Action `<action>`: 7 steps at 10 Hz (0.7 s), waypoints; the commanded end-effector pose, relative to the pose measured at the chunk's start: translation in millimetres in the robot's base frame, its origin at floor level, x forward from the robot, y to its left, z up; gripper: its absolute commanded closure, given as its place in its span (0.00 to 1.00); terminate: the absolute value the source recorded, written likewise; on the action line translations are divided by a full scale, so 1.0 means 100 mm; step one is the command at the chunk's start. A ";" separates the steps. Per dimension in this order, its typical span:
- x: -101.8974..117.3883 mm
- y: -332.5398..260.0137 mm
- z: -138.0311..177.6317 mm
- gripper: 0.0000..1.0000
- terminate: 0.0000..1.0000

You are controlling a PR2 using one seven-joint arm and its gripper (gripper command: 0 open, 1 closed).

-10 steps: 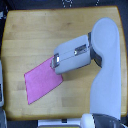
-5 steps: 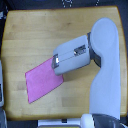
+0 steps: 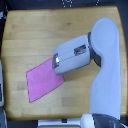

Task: Folding a cloth

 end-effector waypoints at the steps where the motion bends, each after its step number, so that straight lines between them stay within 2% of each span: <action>1: 0.10 -0.16 0.23 1.00 0.00; 3: 0.07 -0.33 0.42 1.00 0.00; 7: 0.17 -0.69 0.87 1.00 0.00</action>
